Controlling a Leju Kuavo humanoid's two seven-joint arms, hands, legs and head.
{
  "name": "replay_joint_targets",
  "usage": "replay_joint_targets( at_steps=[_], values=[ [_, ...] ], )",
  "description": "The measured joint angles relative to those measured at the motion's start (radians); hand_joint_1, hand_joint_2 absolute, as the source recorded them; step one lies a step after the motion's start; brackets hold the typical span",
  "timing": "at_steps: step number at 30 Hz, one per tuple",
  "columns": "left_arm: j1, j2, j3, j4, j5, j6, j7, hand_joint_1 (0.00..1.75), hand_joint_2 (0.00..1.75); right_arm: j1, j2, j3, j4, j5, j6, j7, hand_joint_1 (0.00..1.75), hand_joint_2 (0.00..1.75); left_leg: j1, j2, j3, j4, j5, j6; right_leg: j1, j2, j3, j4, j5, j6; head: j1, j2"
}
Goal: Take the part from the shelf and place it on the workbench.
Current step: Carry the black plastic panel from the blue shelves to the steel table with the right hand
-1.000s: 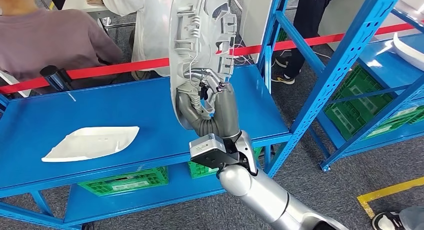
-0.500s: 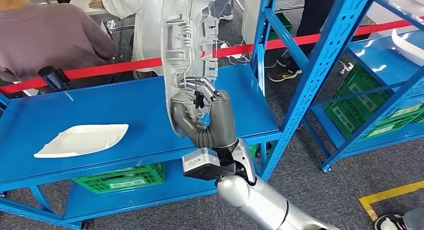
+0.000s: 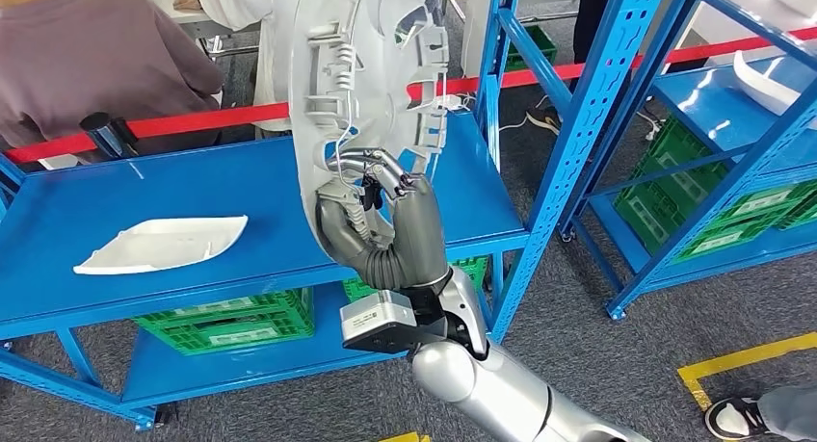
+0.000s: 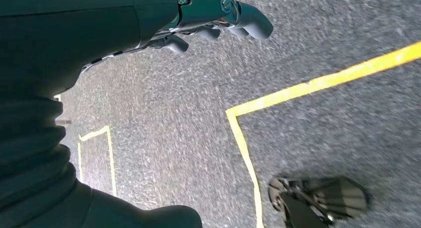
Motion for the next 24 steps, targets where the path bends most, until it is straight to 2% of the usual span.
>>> replay_joint_targets(
  at_steps=[1, 2, 4, 5, 6, 7, 8, 9, 10, 11, 12, 14, 15, 16, 17, 19, 20, 21, 22, 23, 24],
  values=[
    [0.0, 0.001, 0.001, 0.0, 0.0, 0.0, 0.0, 0.0, 1.75, 0.0, 0.0, 0.001, -0.001, 0.0, 0.0, 0.001, 1.75, 1.75, 0.003, 0.003, -0.006, -0.004, 0.011, 0.008, 0.0, 0.0, -0.008, 0.015, -0.021, 0.005, 0.001, 0.0],
    [0.0, 0.001, 0.002, 0.0, 0.0, 0.0, 0.0, 0.0, 1.75, 0.0, 0.0, 0.002, -0.002, 0.0, 0.0, 0.001, 1.75, 1.75, 0.006, 0.005, -0.014, -0.007, 0.023, 0.014, -0.001, -0.001, -0.02, 0.049, -0.058, 0.01, 0.002, 0.0],
    [0.001, 0.001, 0.005, 0.0, 0.0, 0.0, 0.0, 0.0, 1.75, 0.001, 0.0, 0.004, -0.002, 0.0, 0.001, 0.001, 1.75, 1.75, 0.007, 0.008, -0.04, -0.005, 0.043, 0.019, -0.005, -0.001, -0.056, 0.169, -0.155, 0.02, 0.005, 0.0],
    [0.001, 0.001, 0.006, 0.0, 0.0, -0.001, 0.0, 0.0, 1.75, 0.001, -0.001, 0.005, -0.002, 0.0, 0.001, 0.001, 1.75, 1.75, 0.007, 0.009, -0.055, -0.003, 0.053, 0.018, -0.007, -0.002, -0.068, 0.229, -0.184, 0.024, 0.006, 0.0],
    [0.002, 0.0, 0.007, 0.0, 0.0, -0.001, 0.0, 0.0, 1.75, 0.002, -0.001, 0.005, -0.002, 0.0, 0.001, 0.001, 1.75, 1.75, 0.008, 0.01, -0.07, 0.001, 0.063, 0.016, -0.008, -0.002, -0.069, 0.265, -0.19, 0.026, 0.006, 0.0],
    [0.003, 0.0, 0.007, 0.0, 0.0, -0.001, 0.0, 0.0, 1.75, 0.002, -0.002, 0.006, -0.002, 0.0, 0.001, 0.001, 1.75, 1.75, 0.009, 0.011, -0.085, 0.005, 0.071, 0.014, -0.009, -0.002, -0.051, 0.265, -0.175, 0.028, 0.006, 0.0],
    [0.003, -0.001, 0.007, 0.0, 0.0, -0.001, 0.0, 0.0, 1.75, 0.003, -0.002, 0.006, -0.002, 0.0, 0.001, 0.001, 1.75, 1.75, 0.011, 0.012, -0.1, 0.01, 0.078, 0.01, -0.011, -0.002, -0.014, 0.229, -0.15, 0.029, 0.006, 0.0],
    [0.002, -0.001, 0.008, 0.0, 0.0, -0.001, 0.0, 0.0, 1.75, 0.002, -0.002, 0.007, -0.002, 0.0, 0.001, 0.001, 1.75, 1.75, 0.012, 0.012, -0.112, 0.017, 0.084, 0.006, -0.012, -0.003, 0.037, 0.163, -0.133, 0.03, 0.006, 0.0],
    [0.002, -0.001, 0.008, 0.0, 0.0, -0.001, 0.0, 0.0, 1.75, 0.002, -0.001, 0.007, -0.002, 0.0, 0.001, 0.001, 1.75, 1.75, 0.013, 0.012, -0.123, 0.024, 0.089, 0.0, -0.011, -0.003, 0.087, 0.092, -0.129, 0.027, 0.007, 0.0],
    [0.002, -0.001, 0.008, 0.0, 0.0, -0.001, 0.0, 0.0, 1.75, 0.002, -0.001, 0.008, -0.003, 0.0, 0.001, 0.001, 1.75, 1.75, 0.013, 0.011, -0.13, 0.029, 0.094, -0.006, -0.009, -0.003, 0.122, 0.039, -0.13, 0.022, 0.008, 0.0],
    [0.002, -0.001, 0.008, 0.0, 0.0, -0.001, 0.0, 0.0, 1.75, 0.002, -0.001, 0.008, -0.004, 0.0, 0.001, 0.001, 1.75, 1.75, 0.012, 0.011, -0.134, 0.032, 0.099, -0.013, -0.007, -0.002, 0.14, 0.008, -0.138, 0.014, 0.009, 0.0],
    [0.003, -0.001, 0.009, 0.0, 0.0, -0.001, 0.0, 0.0, 1.75, 0.003, -0.001, 0.009, -0.005, 0.0, 0.0, 0.001, 1.75, 1.75, 0.012, 0.01, -0.137, 0.028, 0.113, -0.029, -0.003, 0.0, 0.136, -0.001, -0.132, -0.004, 0.011, 0.0],
    [0.003, -0.001, 0.009, 0.0, 0.0, -0.001, 0.0, 0.0, 1.75, 0.002, -0.001, 0.01, -0.005, 0.0, 0.0, 0.001, 1.75, 1.75, 0.014, 0.008, -0.142, 0.029, 0.113, -0.035, -0.004, -0.001, 0.13, -0.004, -0.124, -0.013, 0.011, 0.0],
    [0.004, -0.001, 0.01, 0.0, 0.0, -0.001, 0.0, 0.0, 1.75, 0.001, -0.001, 0.01, -0.005, 0.0, 0.0, 0.001, 1.75, 1.75, 0.016, 0.007, -0.149, 0.04, 0.096, -0.04, -0.005, -0.002, 0.122, -0.007, -0.113, -0.022, 0.01, 0.0],
    [0.004, -0.002, 0.01, 0.001, 0.0, -0.001, 0.0, 0.0, 1.75, 0.001, -0.001, 0.011, -0.005, 0.0, 0.0, 0.001, 1.75, 1.75, 0.017, 0.006, -0.161, 0.067, 0.063, -0.045, -0.006, -0.003, 0.112, -0.009, -0.102, -0.029, 0.008, 0.0],
    [0.004, -0.003, 0.011, 0.001, 0.001, -0.001, 0.0, 0.0, 1.75, 0.001, 0.0, 0.011, -0.005, 0.0, 0.001, 0.0, 1.75, 1.75, 0.018, 0.005, -0.192, 0.177, -0.034, -0.051, -0.006, -0.004, 0.086, -0.01, -0.08, -0.037, 0.002, 0.0],
    [0.004, -0.003, 0.012, 0.001, 0.004, 0.001, -0.001, 0.0, 1.75, 0.003, -0.001, 0.011, -0.005, -0.001, 0.002, 0.0, 1.75, 1.75, 0.018, 0.005, -0.204, 0.24, -0.068, -0.053, -0.004, -0.004, 0.072, -0.009, -0.069, -0.038, 0.001, 0.0],
    [0.005, -0.003, 0.013, 0.001, 0.006, 0.003, -0.002, 0.0, 1.75, 0.005, -0.001, 0.011, -0.005, -0.003, 0.004, -0.001, 1.75, 1.75, 0.018, 0.004, -0.206, 0.285, -0.08, -0.053, -0.002, -0.004, 0.059, -0.009, -0.059, -0.038, 0.001, 0.0],
    [0.005, -0.004, 0.014, 0.001, 0.009, 0.005, -0.003, 0.0, 1.75, 0.007, -0.001, 0.011, -0.005, -0.005, 0.008, -0.003, 1.75, 1.75, 0.017, 0.004, -0.192, 0.299, -0.069, -0.051, -0.001, -0.004, 0.044, -0.008, -0.047, -0.037, 0.001, 0.0],
    [0.006, -0.004, 0.015, 0.001, 0.011, 0.007, -0.004, 0.0, 1.75, 0.009, -0.002, 0.011, -0.005, -0.007, 0.011, -0.006, 1.75, 1.75, 0.017, 0.004, -0.163, 0.279, -0.044, -0.047, 0.0, -0.003, 0.032, -0.007, -0.037, -0.035, 0.001, 0.0],
    [0.007, -0.004, 0.015, 0.001, 0.011, 0.007, -0.002, 0.0, 1.75, 0.008, -0.002, 0.011, -0.005, -0.01, 0.015, -0.01, 1.75, 1.75, 0.015, 0.003, -0.117, 0.224, -0.019, -0.041, 0.001, -0.003, 0.02, -0.007, -0.027, -0.033, 0.001, 0.0]
  ],
)
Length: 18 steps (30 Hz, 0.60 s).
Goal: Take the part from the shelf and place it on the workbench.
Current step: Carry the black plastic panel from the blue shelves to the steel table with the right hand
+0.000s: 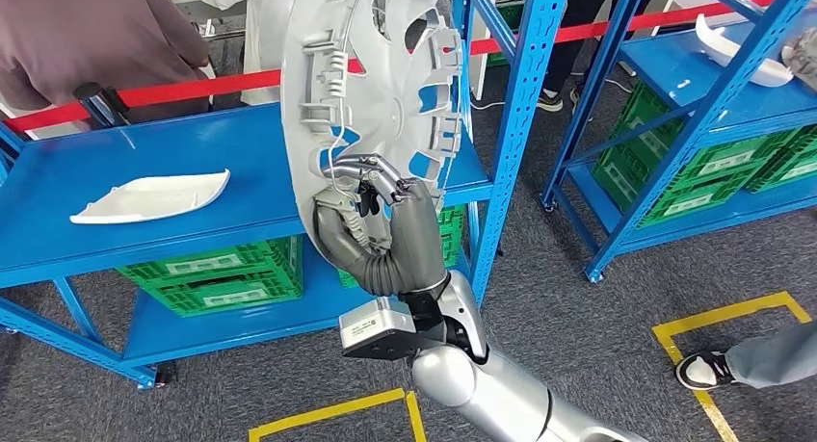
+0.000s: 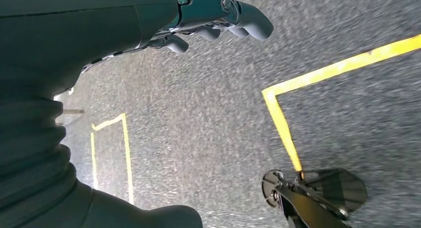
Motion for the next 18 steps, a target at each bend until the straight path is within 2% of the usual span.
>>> replay_joint_targets(
  at_steps=[2, 3, 4, 6, 7, 8, 9, 10, 11, 12, 13, 14, 15, 16, 17, 18],
  values=[
    [-0.001, 0.0, 0.0, -0.001, 0.002, 0.002, 0.009, 0.0, 1.75, -0.006, 0.002, 0.001, 0.0, -0.011, 0.01, -0.009, 1.75, 1.75, -0.006, -0.001, 0.102, -0.143, 0.006, 0.013, 0.002, 0.001, -0.015, 0.0, 0.018, 0.008, 0.001, 0.0],
    [-0.002, -0.002, 0.001, -0.001, 0.005, 0.006, 0.017, 0.0, 1.75, -0.014, 0.005, 0.003, 0.002, -0.022, 0.017, -0.015, 1.75, 1.75, -0.009, -0.003, 0.134, -0.196, -0.001, 0.019, 0.002, 0.001, -0.018, -0.001, 0.028, 0.013, 0.001, 0.0],
    [-0.002, -0.003, 0.003, -0.001, 0.01, 0.011, 0.025, 0.0, 1.75, -0.024, 0.01, 0.007, 0.004, -0.037, 0.028, -0.021, 1.75, 1.75, -0.013, -0.004, 0.146, -0.224, -0.009, 0.023, 0.001, 0.0, -0.02, -0.003, 0.037, 0.019, 0.0, 0.0],
    [-0.002, -0.008, 0.012, -0.001, 0.019, 0.023, 0.036, 0.0, 1.75, -0.051, 0.028, 0.021, 0.012, -0.066, 0.051, -0.027, 1.75, 1.75, -0.013, -0.002, 0.136, -0.233, 0.007, 0.036, -0.003, 0.002, -0.024, -0.006, 0.051, 0.031, -0.004, 0.0],
    [-0.002, -0.009, 0.018, -0.001, 0.021, 0.027, 0.033, 0.0, 1.75, -0.066, 0.037, 0.028, 0.016, -0.075, 0.058, -0.023, 1.75, 1.75, -0.011, 0.001, 0.128, -0.235, 0.017, 0.044, -0.003, 0.002, -0.031, 0.001, 0.038, 0.036, -0.005, 0.0],
    [-0.003, -0.011, 0.022, -0.002, 0.02, 0.031, 0.024, 0.0, 1.75, -0.079, 0.043, 0.035, 0.02, -0.08, 0.059, -0.017, 1.75, 1.75, -0.009, 0.003, 0.119, -0.238, 0.03, 0.052, -0.004, 0.002, -0.041, 0.023, 0.007, 0.041, -0.005, 0.0],
    [-0.003, -0.012, 0.024, -0.003, 0.017, 0.033, 0.012, 0.0, 1.75, -0.089, 0.044, 0.04, 0.023, -0.082, 0.055, -0.012, 1.75, 1.75, -0.007, 0.005, 0.108, -0.238, 0.043, 0.057, -0.005, 0.002, -0.055, 0.066, -0.04, 0.045, -0.004, 0.0],
    [-0.002, -0.012, 0.025, -0.003, 0.014, 0.034, -0.001, 0.0, 1.75, -0.095, 0.044, 0.043, 0.027, -0.083, 0.046, -0.009, 1.75, 1.75, -0.007, 0.004, 0.094, -0.237, 0.055, 0.061, -0.006, 0.001, -0.072, 0.125, -0.093, 0.049, -0.002, 0.0],
    [-0.001, -0.012, 0.026, -0.004, 0.01, 0.035, -0.012, 0.0, 1.75, -0.098, 0.04, 0.045, 0.031, -0.084, 0.037, -0.009, 1.75, 1.75, -0.007, 0.004, 0.078, -0.235, 0.067, 0.061, -0.008, 0.001, -0.086, 0.191, -0.133, 0.052, -0.001, 0.0],
    [0.002, -0.012, 0.026, -0.004, 0.008, 0.035, -0.019, 0.0, 1.75, -0.098, 0.036, 0.046, 0.035, -0.086, 0.029, -0.012, 1.75, 1.75, -0.007, 0.004, 0.061, -0.232, 0.079, 0.06, -0.008, 0.001, -0.094, 0.247, -0.15, 0.055, 0.0, 0.0],
    [0.004, -0.013, 0.026, -0.004, 0.007, 0.035, -0.024, 0.0, 1.75, -0.097, 0.032, 0.048, 0.039, -0.088, 0.024, -0.015, 1.75, 1.75, -0.006, 0.005, 0.042, -0.228, 0.09, 0.058, -0.008, 0.001, -0.089, 0.275, -0.143, 0.056, 0.0, 0.0],
    [0.005, -0.013, 0.026, -0.004, 0.007, 0.035, -0.026, 0.0, 1.75, -0.097, 0.029, 0.049, 0.042, -0.091, 0.022, -0.017, 1.75, 1.75, -0.006, 0.007, 0.023, -0.222, 0.1, 0.056, -0.008, 0.001, -0.066, 0.27, -0.119, 0.056, 0.001, 0.0],
    [0.006, -0.014, 0.026, -0.004, 0.006, 0.035, -0.027, 0.0, 1.75, -0.097, 0.027, 0.05, 0.044, -0.092, 0.021, -0.019, 1.75, 1.75, -0.006, 0.008, 0.005, -0.215, 0.108, 0.053, -0.008, 0.0, -0.023, 0.228, -0.093, 0.055, 0.001, 0.0],
    [0.007, -0.014, 0.026, -0.004, 0.006, 0.035, -0.027, 0.0, 1.75, -0.098, 0.026, 0.051, 0.046, -0.093, 0.021, -0.019, 1.75, 1.75, -0.006, 0.008, -0.011, -0.208, 0.116, 0.049, -0.007, 0.0, 0.032, 0.159, -0.086, 0.052, 0.001, 0.0],
    [0.007, -0.014, 0.026, -0.004, 0.005, 0.035, -0.028, 0.0, 1.75, -0.098, 0.025, 0.052, 0.046, -0.093, 0.019, -0.02, 1.75, 1.75, -0.007, 0.008, -0.023, -0.2, 0.123, 0.044, -0.005, 0.001, 0.084, 0.087, -0.093, 0.048, 0.001, 0.0],
    [0.007, -0.015, 0.026, -0.005, 0.001, 0.034, -0.028, 0.0, 1.75, -0.098, 0.024, 0.052, 0.047, -0.09, 0.015, -0.018, 1.75, 1.75, -0.008, 0.007, -0.031, -0.196, 0.131, 0.039, -0.004, 0.001, 0.12, 0.032, -0.107, 0.043, 0.002, 0.0]
  ],
)
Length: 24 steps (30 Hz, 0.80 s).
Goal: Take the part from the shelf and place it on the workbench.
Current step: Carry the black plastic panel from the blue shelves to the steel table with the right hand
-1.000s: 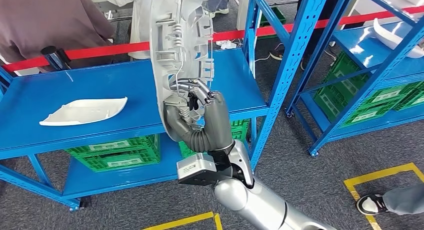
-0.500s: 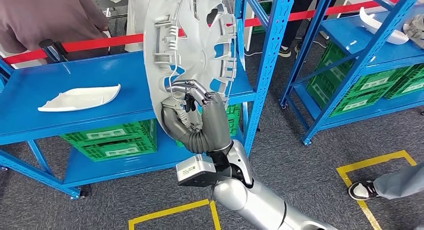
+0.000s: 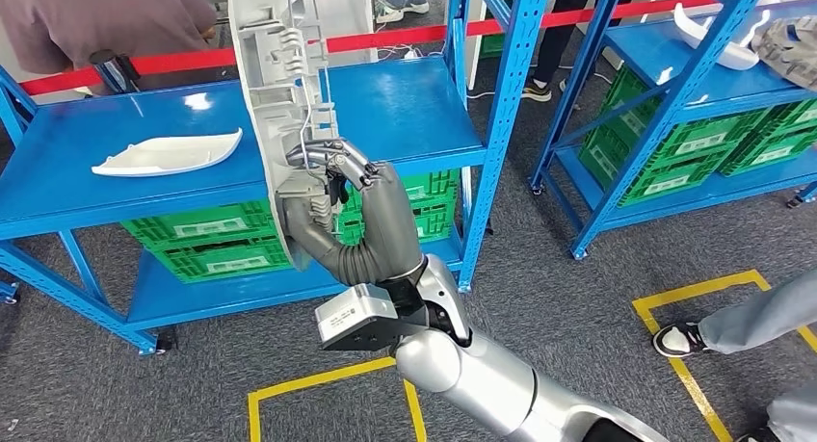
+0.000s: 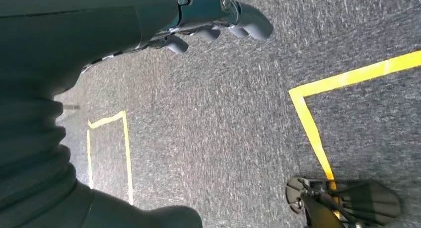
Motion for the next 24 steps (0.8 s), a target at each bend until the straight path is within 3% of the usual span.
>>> replay_joint_targets(
  at_steps=[2, 4, 6, 8, 9, 10, 11, 13, 15, 16, 18, 19, 20, 21, 23, 24],
  values=[
    [-0.002, 0.0, 0.0, 0.0, -0.019, -0.007, 0.005, 0.0, 1.75, 0.003, -0.003, 0.0, 0.002, 0.012, -0.021, 0.008, 1.75, 1.75, 0.0, -0.001, -0.005, -0.002, 0.018, -0.013, 0.005, 0.001, 0.018, -0.041, -0.012, -0.012, 0.002, 0.0],
    [-0.008, 0.0, -0.002, 0.0, -0.044, -0.021, 0.025, 0.0, 1.75, 0.012, -0.008, -0.003, 0.003, 0.028, -0.046, 0.016, 1.75, 1.75, 0.003, -0.005, -0.012, -0.002, 0.019, -0.026, 0.003, -0.002, 0.003, -0.045, 0.01, -0.028, 0.003, 0.0],
    [-0.016, 0.0, -0.003, 0.001, -0.057, -0.034, 0.051, 0.0, 1.75, 0.023, -0.014, -0.009, 0.003, 0.041, -0.058, 0.017, 1.75, 1.75, 0.006, -0.007, -0.034, 0.052, -0.051, -0.036, -0.001, -0.005, -0.021, -0.05, 0.038, -0.042, -0.002, 0.0],
    [-0.022, -0.002, -0.004, 0.001, -0.058, -0.045, 0.063, 0.0, 1.75, 0.035, -0.016, -0.015, 0.002, 0.052, -0.053, 0.018, 1.75, 1.75, 0.008, -0.008, -0.059, 0.171, -0.148, -0.043, 0.0, -0.005, -0.051, -0.049, 0.063, -0.047, -0.007, 0.0],
    [-0.024, -0.001, -0.004, 0.001, -0.057, -0.049, 0.063, 0.0, 1.75, 0.042, -0.017, -0.018, 0.002, 0.058, -0.046, 0.019, 1.75, 1.75, 0.009, -0.007, -0.066, 0.227, -0.172, -0.046, 0.0, -0.005, -0.067, -0.049, 0.075, -0.046, -0.007, 0.0],
    [-0.024, 0.0, -0.004, 0.001, -0.054, -0.054, 0.06, 0.0, 1.75, 0.046, -0.017, -0.02, 0.002, 0.063, -0.039, 0.02, 1.75, 1.75, 0.009, -0.008, -0.061, 0.263, -0.171, -0.046, 0.001, -0.005, -0.084, -0.047, 0.088, -0.045, -0.008, 0.0],
    [-0.025, 0.002, -0.004, 0.001, -0.051, -0.058, 0.057, 0.0, 1.75, 0.049, -0.017, -0.022, 0.002, 0.067, -0.032, 0.021, 1.75, 1.75, 0.009, -0.008, -0.041, 0.267, -0.152, -0.046, 0.001, -0.004, -0.1, -0.046, 0.1, -0.043, -0.008, 0.0],
    [-0.026, 0.005, -0.004, -0.001, -0.051, -0.064, 0.053, 0.0, 1.75, 0.051, -0.017, -0.027, 0.002, 0.07, -0.025, 0.021, 1.75, 1.75, 0.008, -0.009, 0.05, 0.173, -0.11, -0.038, 0.001, -0.003, -0.13, -0.042, 0.124, -0.037, -0.008, 0.0],
    [-0.031, 0.008, -0.004, -0.004, -0.057, -0.069, 0.051, 0.0, 1.75, 0.051, -0.016, -0.036, 0.001, 0.07, -0.022, 0.021, 1.75, 1.75, 0.002, -0.011, 0.154, 0.031, -0.124, -0.026, 0.002, -0.003, -0.146, -0.042, 0.144, -0.026, -0.007, 0.0],
    [-0.034, 0.008, -0.004, -0.005, -0.06, -0.072, 0.051, 0.0, 1.75, 0.051, -0.016, -0.04, 0.001, 0.07, -0.022, 0.021, 1.75, 1.75, -0.002, -0.013, 0.18, -0.014, -0.139, -0.02, 0.002, -0.004, -0.149, -0.043, 0.154, -0.02, -0.007, 0.0],
    [-0.04, 0.007, -0.004, -0.006, -0.066, -0.077, 0.052, 0.0, 1.75, 0.053, -0.017, -0.044, 0.0, 0.072, -0.022, 0.02, 1.75, 1.75, -0.006, -0.013, 0.18, -0.039, -0.136, -0.005, 0.0, -0.006, -0.151, -0.052, 0.175, -0.007, -0.009, 0.0],
    [-0.042, 0.006, -0.004, -0.006, -0.069, -0.079, 0.054, 0.0, 1.75, 0.057, -0.018, -0.045, 0.0, 0.074, -0.024, 0.02, 1.75, 1.75, -0.005, -0.01, 0.171, -0.041, -0.126, 0.003, -0.001, -0.005, -0.155, -0.049, 0.171, -0.001, -0.011, 0.0],
    [-0.044, 0.006, -0.004, -0.005, -0.072, -0.081, 0.056, 0.0, 1.75, 0.061, -0.02, -0.047, 0.0, 0.077, -0.026, 0.019, 1.75, 1.75, -0.003, -0.007, 0.161, -0.042, -0.114, 0.013, -0.001, -0.004, -0.164, -0.036, 0.148, 0.004, -0.011, 0.0],
    [-0.045, 0.006, -0.004, -0.005, -0.074, -0.083, 0.059, 0.0, 1.75, 0.067, -0.022, -0.05, 0.0, 0.079, -0.028, 0.019, 1.75, 1.75, 0.0, -0.004, 0.148, -0.044, -0.1, 0.02, -0.002, -0.003, -0.176, -0.003, 0.105, 0.008, -0.009, 0.0],
    [-0.046, 0.006, -0.004, -0.005, -0.075, -0.083, 0.063, 0.0, 1.75, 0.077, -0.025, -0.056, 0.0, 0.083, -0.029, 0.017, 1.75, 1.75, 0.0, -0.002, 0.117, -0.041, -0.073, 0.028, -0.003, -0.002, -0.206, 0.115, -0.003, 0.015, -0.004, 0.0],
    [-0.046, 0.007, -0.004, -0.005, -0.075, -0.082, 0.064, 0.0, 1.75, 0.081, -0.026, -0.059, 0.0, 0.085, -0.029, 0.015, 1.75, 1.75, 0.0, -0.001, 0.099, -0.039, -0.06, 0.028, -0.004, -0.002, -0.217, 0.181, -0.034, 0.018, -0.003, 0.0]
  ],
)
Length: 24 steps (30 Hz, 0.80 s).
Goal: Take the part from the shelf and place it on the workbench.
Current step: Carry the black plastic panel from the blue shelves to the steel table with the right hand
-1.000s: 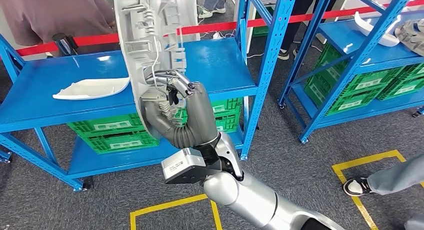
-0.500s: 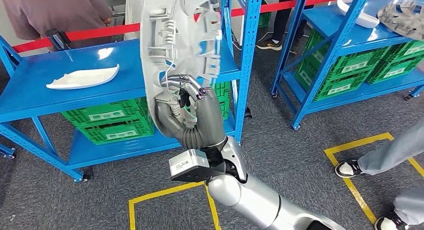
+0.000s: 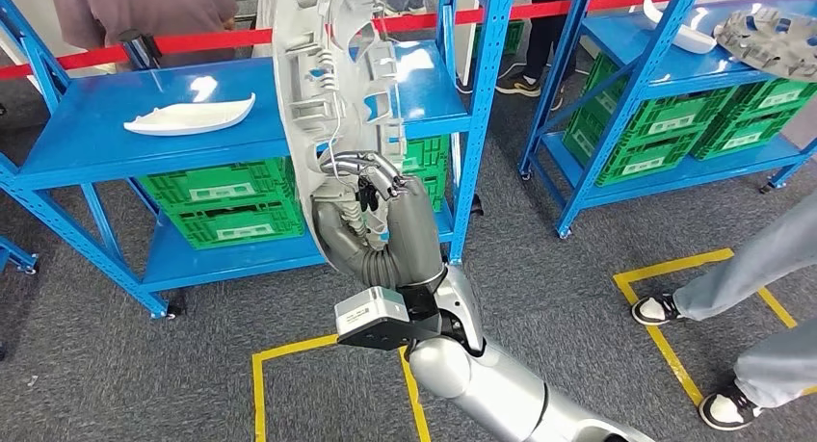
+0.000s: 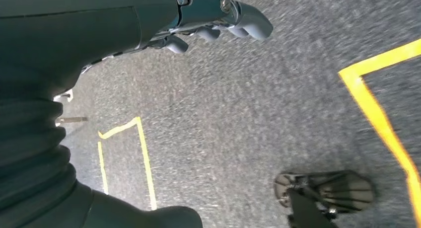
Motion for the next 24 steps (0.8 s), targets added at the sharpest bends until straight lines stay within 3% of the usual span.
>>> replay_joint_targets(
  at_steps=[1, 2, 3, 4, 6, 8, 10, 11, 13, 15, 16, 17, 18, 19, 20, 22, 24],
  values=[
    [0.001, 0.0, 0.0, 0.0, 0.001, 0.001, 0.001, 0.0, 1.75, 0.003, -0.001, -0.001, 0.0, 0.001, 0.002, -0.001, 1.75, 1.75, 0.0, 0.001, -0.019, 0.004, 0.013, -0.001, 0.0, 0.0, -0.001, 0.047, -0.003, 0.002, 0.0, 0.0],
    [0.002, 0.0, 0.0, 0.0, 0.004, 0.003, 0.0, 0.0, 1.75, 0.005, -0.002, -0.002, 0.0, 0.001, 0.005, -0.002, 1.75, 1.75, 0.0, 0.002, -0.039, 0.009, 0.025, -0.003, -0.001, 0.0, 0.013, 0.065, 0.015, 0.003, 0.001, 0.0],
    [0.003, 0.0, 0.0, 0.001, 0.007, 0.004, -0.001, 0.0, 1.75, 0.005, -0.002, -0.002, 0.0, 0.001, 0.009, -0.003, 1.75, 1.75, 0.0, 0.003, -0.059, 0.015, 0.035, -0.005, -0.001, 0.0, 0.046, 0.046, 0.043, 0.002, 0.001, 0.0],
    [0.005, 0.0, 0.0, 0.001, 0.009, 0.006, -0.003, 0.0, 1.75, 0.005, -0.002, -0.002, 0.0, 0.0, 0.013, -0.003, 1.75, 1.75, 0.001, 0.003, -0.076, 0.022, 0.044, -0.008, -0.001, -0.001, 0.095, -0.004, 0.065, 0.0, 0.002, 0.0],
    [0.007, 0.0, 0.0, 0.001, 0.012, 0.009, -0.007, 0.0, 1.75, 0.003, 0.001, -0.002, 0.0, -0.001, 0.017, -0.004, 1.75, 1.75, -0.002, 0.001, -0.101, 0.036, 0.059, -0.017, 0.001, 0.0, 0.201, -0.143, 0.049, -0.009, 0.003, 0.0],
    [0.011, 0.0, 0.001, 0.001, 0.013, 0.01, -0.01, 0.0, 1.75, 0.001, 0.004, -0.002, -0.001, 0.0, 0.018, -0.006, 1.75, 1.75, -0.003, 0.0, -0.112, 0.04, 0.075, -0.03, 0.006, 0.001, 0.248, -0.221, 0.019, -0.019, 0.006, 0.0],
    [0.015, 0.002, 0.001, 0.001, 0.015, 0.011, -0.011, 0.0, 1.75, -0.001, 0.006, -0.002, -0.001, 0.0, 0.019, -0.008, 1.75, 1.75, 0.0, -0.001, -0.116, 0.034, 0.09, -0.043, 0.006, 0.0, 0.237, -0.231, 0.031, -0.032, 0.008, 0.0],
    [0.017, 0.003, 0.001, 0.001, 0.016, 0.011, -0.011, 0.0, 1.75, -0.001, 0.007, -0.002, -0.001, 0.0, 0.019, -0.009, 1.75, 1.75, 0.001, -0.002, -0.121, 0.039, 0.079, -0.05, 0.004, -0.001, 0.228, -0.232, 0.043, -0.04, 0.007, 0.0],
    [0.019, 0.004, 0.001, 0.002, 0.017, 0.011, -0.011, 0.0, 1.75, -0.003, 0.01, -0.002, -0.001, 0.0, 0.019, -0.01, 1.75, 1.75, 0.005, -0.004, -0.144, 0.099, 0.0, -0.06, 0.0, -0.003, 0.204, -0.234, 0.068, -0.051, 0.001, 0.0],
    [0.02, 0.004, 0.001, 0.002, 0.018, 0.012, -0.011, 0.0, 1.75, -0.001, 0.012, -0.002, -0.001, 0.0, 0.019, -0.011, 1.75, 1.75, 0.006, -0.005, -0.17, 0.222, -0.092, -0.067, 0.001, -0.003, 0.173, -0.233, 0.093, -0.054, -0.004, 0.0],
    [0.02, 0.004, 0.001, 0.002, 0.018, 0.013, -0.011, 0.0, 1.75, 0.001, 0.013, -0.002, -0.001, 0.0, 0.019, -0.012, 1.75, 1.75, 0.006, -0.005, -0.174, 0.275, -0.106, -0.068, 0.001, -0.003, 0.155, -0.232, 0.106, -0.054, -0.005, 0.0],
    [0.02, 0.005, 0.001, 0.002, 0.018, 0.014, -0.011, 0.0, 1.75, 0.002, 0.013, -0.002, 0.0, 0.0, 0.02, -0.012, 1.75, 1.75, 0.006, -0.005, -0.164, 0.302, -0.096, -0.068, 0.002, -0.003, 0.138, -0.23, 0.119, -0.052, -0.005, 0.0],
    [0.02, 0.006, 0.001, 0.002, 0.019, 0.015, -0.011, 0.0, 1.75, 0.003, 0.013, -0.002, 0.0, 0.0, 0.02, -0.012, 1.75, 1.75, 0.006, -0.005, -0.139, 0.296, -0.07, -0.068, 0.001, -0.003, 0.12, -0.228, 0.131, -0.049, -0.004, 0.0],
    [0.019, 0.006, 0.001, 0.002, 0.019, 0.016, -0.012, 0.0, 1.75, 0.003, 0.013, -0.002, 0.0, 0.001, 0.02, -0.012, 1.75, 1.75, 0.006, -0.005, -0.097, 0.258, -0.045, -0.066, 0.001, -0.003, 0.105, -0.225, 0.142, -0.046, -0.005, 0.0],
    [0.018, 0.006, 0.001, 0.001, 0.019, 0.017, -0.013, 0.0, 1.75, 0.003, 0.013, -0.002, -0.001, 0.002, 0.02, -0.012, 1.75, 1.75, 0.006, -0.006, -0.044, 0.194, -0.039, -0.064, 0.001, -0.002, 0.091, -0.222, 0.152, -0.041, -0.005, 0.0],
    [0.016, 0.006, 0.001, 0.0, 0.019, 0.019, -0.016, 0.0, 1.75, 0.003, 0.015, -0.002, -0.002, 0.005, 0.02, -0.013, 1.75, 1.75, 0.002, -0.009, 0.047, 0.062, -0.066, -0.053, 0.003, -0.003, 0.076, -0.219, 0.171, -0.03, -0.003, 0.0],
    [0.016, 0.006, 0.001, -0.001, 0.019, 0.02, -0.018, 0.0, 1.75, 0.003, 0.018, -0.002, -0.004, 0.009, 0.02, -0.014, 1.75, 1.75, -0.004, -0.013, 0.068, 0.011, -0.082, -0.038, 0.003, -0.005, 0.074, -0.225, 0.191, -0.018, -0.001, 0.0]
  ],
)
